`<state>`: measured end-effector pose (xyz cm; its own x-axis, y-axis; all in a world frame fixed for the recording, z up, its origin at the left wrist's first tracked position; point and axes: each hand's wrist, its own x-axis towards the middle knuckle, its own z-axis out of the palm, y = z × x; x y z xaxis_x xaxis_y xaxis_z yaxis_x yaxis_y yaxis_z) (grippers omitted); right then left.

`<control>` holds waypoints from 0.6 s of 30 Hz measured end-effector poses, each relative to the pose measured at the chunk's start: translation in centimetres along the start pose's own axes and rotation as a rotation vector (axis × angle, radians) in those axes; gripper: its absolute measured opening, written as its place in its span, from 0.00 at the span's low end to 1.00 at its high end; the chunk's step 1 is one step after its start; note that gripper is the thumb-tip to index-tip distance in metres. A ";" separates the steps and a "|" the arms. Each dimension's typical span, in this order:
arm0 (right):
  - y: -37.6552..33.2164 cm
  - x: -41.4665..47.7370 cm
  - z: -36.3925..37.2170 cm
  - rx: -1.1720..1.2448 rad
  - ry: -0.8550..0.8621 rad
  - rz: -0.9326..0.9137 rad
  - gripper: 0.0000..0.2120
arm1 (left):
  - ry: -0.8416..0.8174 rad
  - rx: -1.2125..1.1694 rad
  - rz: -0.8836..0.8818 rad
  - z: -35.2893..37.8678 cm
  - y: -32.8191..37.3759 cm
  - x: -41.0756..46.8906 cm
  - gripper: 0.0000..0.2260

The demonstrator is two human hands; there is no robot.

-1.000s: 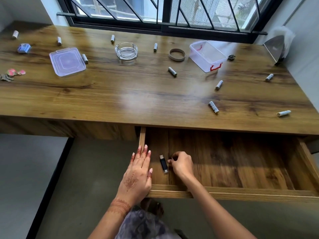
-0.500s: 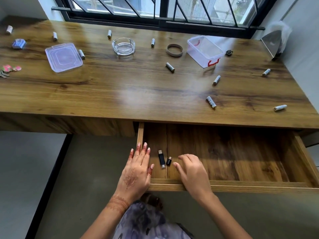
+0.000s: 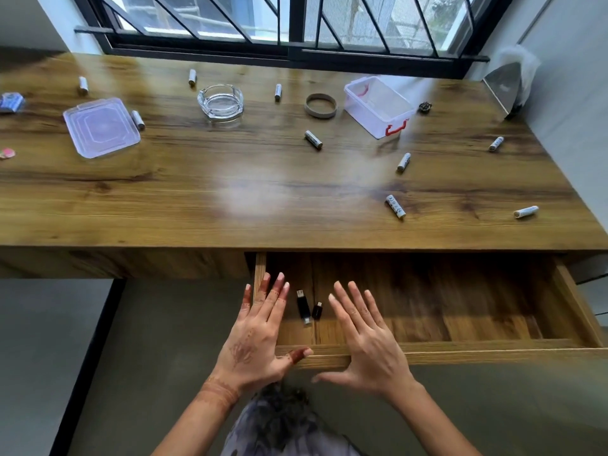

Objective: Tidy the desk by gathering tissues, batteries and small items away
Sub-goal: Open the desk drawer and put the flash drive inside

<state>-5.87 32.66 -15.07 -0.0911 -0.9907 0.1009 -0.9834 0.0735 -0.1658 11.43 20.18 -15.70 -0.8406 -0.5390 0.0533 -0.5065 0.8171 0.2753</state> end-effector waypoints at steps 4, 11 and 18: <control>1.2 2.4 0.1 -0.015 0.002 0.037 0.57 | -0.060 0.081 0.059 -0.6 -1.2 2.5 0.55; 3.0 7.0 -0.2 -0.076 -0.045 0.122 0.61 | -0.073 0.195 0.059 -1.2 -3.0 7.2 0.57; 4.3 11.0 -0.1 -0.167 -0.054 0.129 0.60 | -0.025 0.274 -0.005 -1.1 -4.4 11.0 0.58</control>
<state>-11.09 22.10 -14.53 -0.2135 -0.9763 0.0359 -0.9769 0.2134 -0.0087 4.64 10.43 -15.27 -0.8406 -0.5410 0.0280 -0.5411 0.8409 0.0051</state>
